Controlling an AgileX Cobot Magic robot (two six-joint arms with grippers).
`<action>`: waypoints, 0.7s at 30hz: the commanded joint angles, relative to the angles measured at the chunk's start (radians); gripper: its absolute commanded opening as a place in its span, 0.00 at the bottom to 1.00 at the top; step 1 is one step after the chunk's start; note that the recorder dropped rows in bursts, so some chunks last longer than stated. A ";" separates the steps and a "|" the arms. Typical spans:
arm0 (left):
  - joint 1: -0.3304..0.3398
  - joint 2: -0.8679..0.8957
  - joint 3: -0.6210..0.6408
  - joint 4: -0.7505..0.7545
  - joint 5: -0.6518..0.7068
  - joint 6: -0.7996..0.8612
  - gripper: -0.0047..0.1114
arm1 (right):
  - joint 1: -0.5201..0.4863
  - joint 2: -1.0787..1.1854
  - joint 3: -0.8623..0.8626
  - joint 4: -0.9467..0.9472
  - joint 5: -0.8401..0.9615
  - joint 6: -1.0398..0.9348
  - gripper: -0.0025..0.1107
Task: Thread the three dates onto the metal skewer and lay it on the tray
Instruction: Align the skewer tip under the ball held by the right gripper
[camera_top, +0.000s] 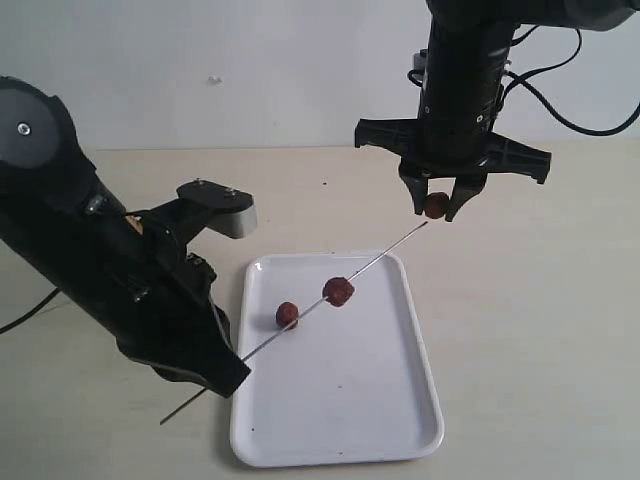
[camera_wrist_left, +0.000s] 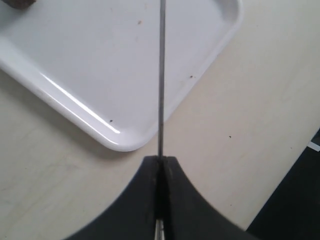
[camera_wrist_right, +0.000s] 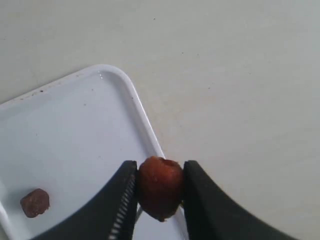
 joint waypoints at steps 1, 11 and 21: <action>0.003 -0.032 -0.008 -0.005 -0.006 -0.001 0.04 | -0.003 -0.006 0.004 -0.012 -0.004 -0.006 0.29; 0.003 -0.036 -0.008 -0.005 0.027 0.017 0.04 | -0.003 -0.006 0.004 -0.047 -0.004 -0.006 0.29; 0.003 -0.038 -0.008 -0.011 -0.031 0.018 0.04 | -0.003 -0.006 0.004 -0.050 -0.004 -0.004 0.29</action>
